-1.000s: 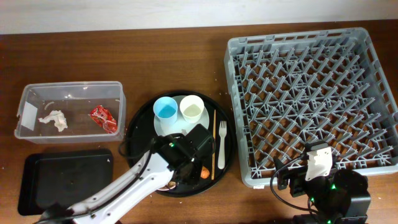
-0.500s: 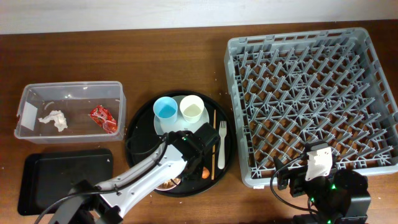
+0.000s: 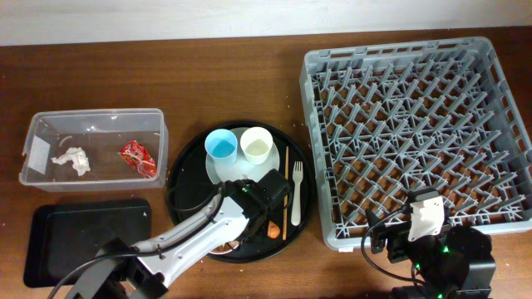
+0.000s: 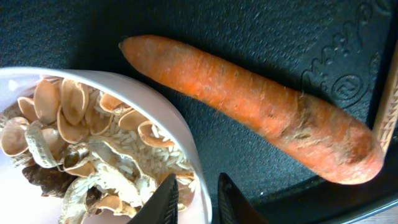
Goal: Sort waste into correct bins and load items into the dishwasher rack
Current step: 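Grasp the rim of the pink bowl of peanut shells with left gripper, then tip the pink bowl over the black tray to dump the shells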
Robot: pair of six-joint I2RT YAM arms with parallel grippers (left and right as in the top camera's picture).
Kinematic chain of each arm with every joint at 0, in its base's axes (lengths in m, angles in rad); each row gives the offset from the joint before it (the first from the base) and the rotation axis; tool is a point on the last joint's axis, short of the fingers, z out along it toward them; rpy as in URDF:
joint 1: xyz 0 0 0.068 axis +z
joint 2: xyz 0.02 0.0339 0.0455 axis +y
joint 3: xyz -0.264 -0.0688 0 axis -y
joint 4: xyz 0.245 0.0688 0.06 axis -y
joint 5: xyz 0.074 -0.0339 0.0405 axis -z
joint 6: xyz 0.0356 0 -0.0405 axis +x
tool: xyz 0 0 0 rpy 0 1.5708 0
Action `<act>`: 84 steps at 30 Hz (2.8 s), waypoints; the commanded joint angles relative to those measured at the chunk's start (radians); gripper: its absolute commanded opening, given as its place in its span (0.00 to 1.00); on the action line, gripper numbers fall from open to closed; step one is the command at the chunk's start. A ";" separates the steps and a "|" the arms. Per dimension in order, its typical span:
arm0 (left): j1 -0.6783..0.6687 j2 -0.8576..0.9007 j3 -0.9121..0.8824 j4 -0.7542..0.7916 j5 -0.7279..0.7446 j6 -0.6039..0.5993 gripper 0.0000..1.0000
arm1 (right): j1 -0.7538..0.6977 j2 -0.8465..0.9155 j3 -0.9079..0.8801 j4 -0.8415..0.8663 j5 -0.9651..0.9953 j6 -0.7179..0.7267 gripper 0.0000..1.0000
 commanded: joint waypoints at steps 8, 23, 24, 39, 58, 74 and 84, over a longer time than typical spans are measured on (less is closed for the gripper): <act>-0.004 0.011 -0.011 0.002 -0.007 -0.011 0.02 | -0.006 -0.002 0.009 0.001 -0.002 0.011 0.99; 0.121 0.004 0.317 -0.305 -0.142 0.082 0.00 | -0.006 -0.002 0.009 0.001 -0.002 0.011 0.99; 0.164 -0.007 0.352 -0.344 -0.142 0.085 0.00 | -0.006 -0.002 0.009 0.001 -0.002 0.011 0.99; 0.853 -0.313 0.390 -0.390 -0.032 0.233 0.00 | -0.006 -0.002 0.009 0.001 -0.002 0.011 0.99; 1.789 -0.313 -0.086 0.034 0.900 0.578 0.00 | -0.006 -0.002 0.009 0.001 -0.002 0.011 0.99; 2.083 -0.313 -0.278 0.231 1.478 0.661 0.00 | -0.006 -0.002 0.009 0.001 -0.002 0.011 0.99; 2.082 -0.313 -0.279 0.116 1.581 0.759 0.00 | -0.006 -0.002 0.009 0.001 -0.002 0.011 0.99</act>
